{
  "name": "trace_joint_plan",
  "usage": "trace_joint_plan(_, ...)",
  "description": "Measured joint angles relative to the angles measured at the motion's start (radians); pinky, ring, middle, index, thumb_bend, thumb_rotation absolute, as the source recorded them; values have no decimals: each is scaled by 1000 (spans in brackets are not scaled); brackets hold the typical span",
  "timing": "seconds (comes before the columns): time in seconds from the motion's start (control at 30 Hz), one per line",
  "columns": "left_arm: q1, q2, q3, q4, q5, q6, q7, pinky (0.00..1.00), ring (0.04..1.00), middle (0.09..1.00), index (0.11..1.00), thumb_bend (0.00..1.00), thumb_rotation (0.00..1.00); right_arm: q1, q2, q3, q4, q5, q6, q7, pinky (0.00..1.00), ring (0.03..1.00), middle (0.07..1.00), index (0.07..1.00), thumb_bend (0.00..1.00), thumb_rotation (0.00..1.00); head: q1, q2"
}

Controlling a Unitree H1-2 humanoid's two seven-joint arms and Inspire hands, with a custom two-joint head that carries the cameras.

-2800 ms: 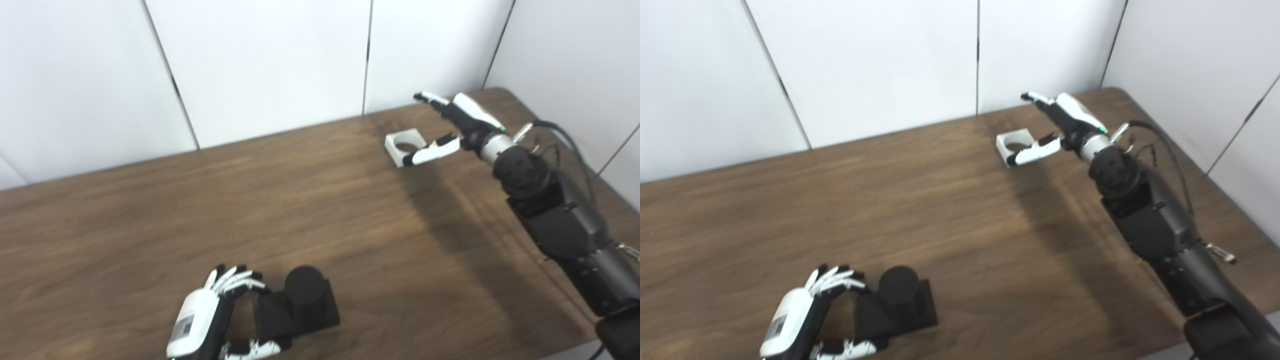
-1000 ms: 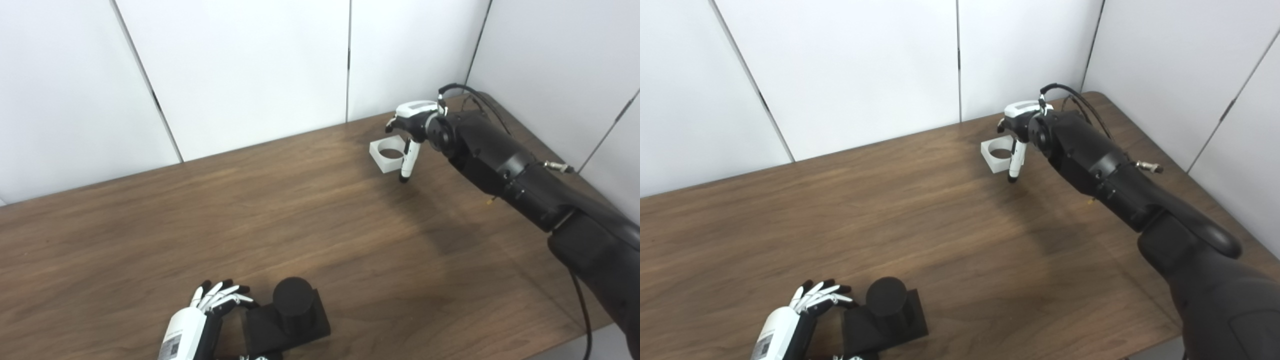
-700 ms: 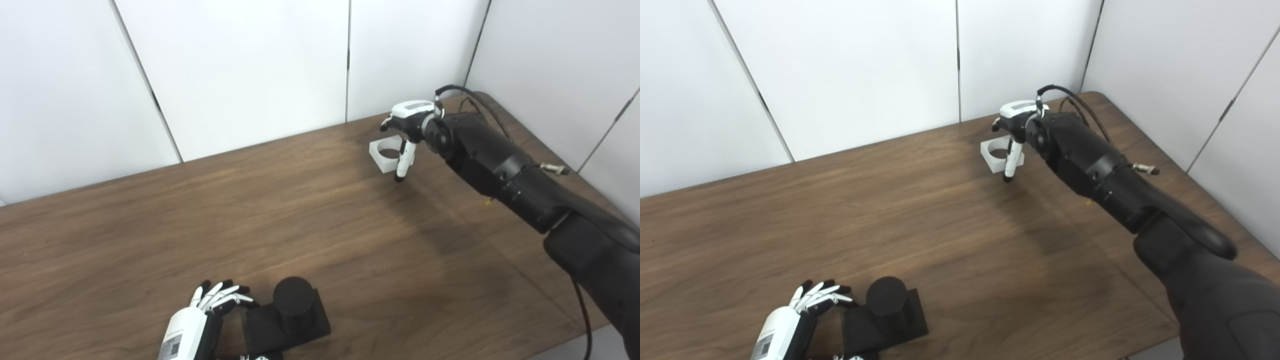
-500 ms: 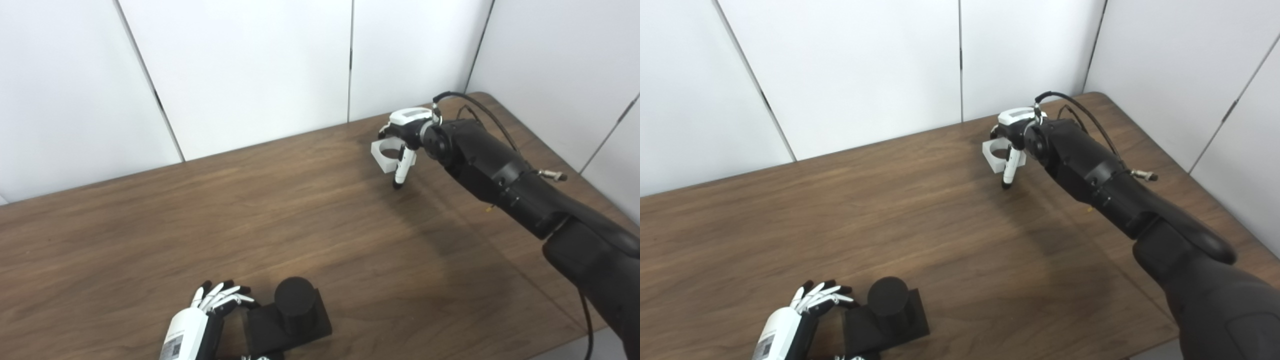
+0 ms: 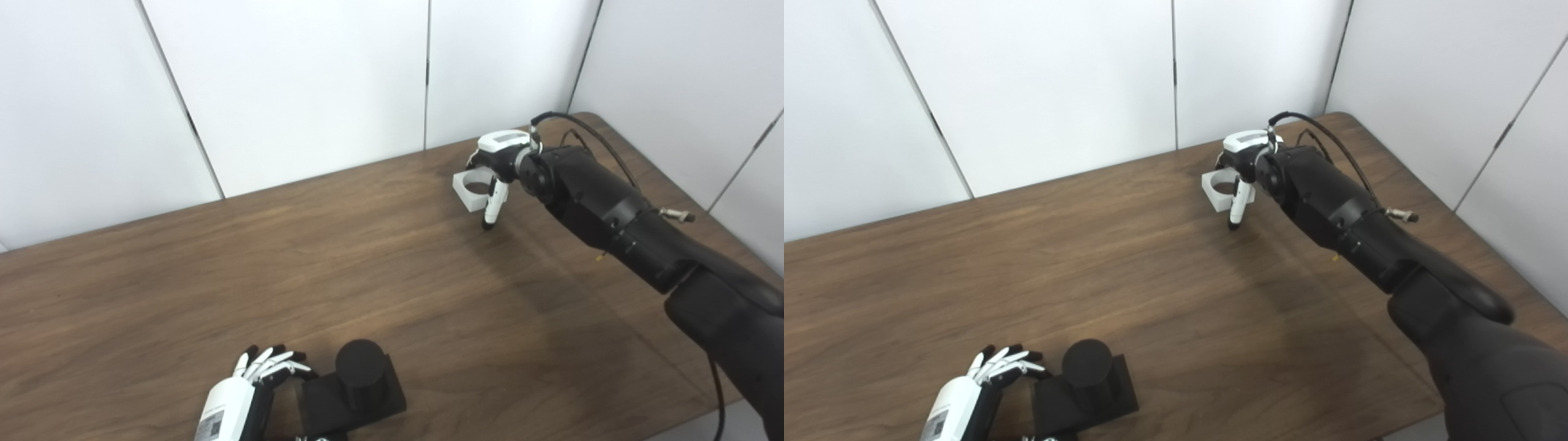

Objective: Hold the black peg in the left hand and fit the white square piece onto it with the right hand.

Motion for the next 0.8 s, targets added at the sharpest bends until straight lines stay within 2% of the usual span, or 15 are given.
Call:
trace_joint_plan(0.17, 0, -1, 0, -3, 1, 1, -8, 1000, 883, 798, 488, 513, 41, 0, 0, 0, 0, -12, -7, -10, 1000, 996, 926, 720, 827, 212, 3, 3)
trace_joint_plan(0.27, 0, -1, 1, -8, 2, 3, -16, 1000, 887, 800, 488, 513, 42, 0, 0, -3, 1, -13, -9, -16, 1000, 989, 912, 631, 799, 166, 3, 3)
trace_joint_plan(0.3, 0, -1, 1, -10, 2, 4, -18, 1000, 886, 800, 488, 513, 42, 0, 0, -4, 2, -13, -11, -18, 1000, 987, 908, 563, 665, 155, 3, 3)
trace_joint_plan(0.33, 0, -1, 1, -10, 2, 4, -18, 1000, 885, 799, 488, 513, 42, 0, 0, -5, 6, -12, -15, -22, 1000, 986, 905, 520, 582, 148, 3, 3)
trace_joint_plan(0.4, 0, -1, 1, -10, 2, 4, -19, 1000, 886, 799, 488, 512, 42, 0, 0, -8, 17, -10, -35, -32, 982, 962, 875, 495, 535, 137, 6, 5)
trace_joint_plan(0.57, 1, -1, 2, -11, 3, 3, -18, 1000, 876, 792, 488, 513, 41, 11, 1, -29, 20, -3, -70, -56, 929, 935, 833, 486, 522, 129, 6, 5)
trace_joint_plan(0.8, 1, -3, 2, -11, 4, 3, -18, 1000, 882, 795, 488, 513, 41, 21, 7, -52, 21, 0, -86, -70, 907, 922, 817, 486, 522, 127, 8, 5)
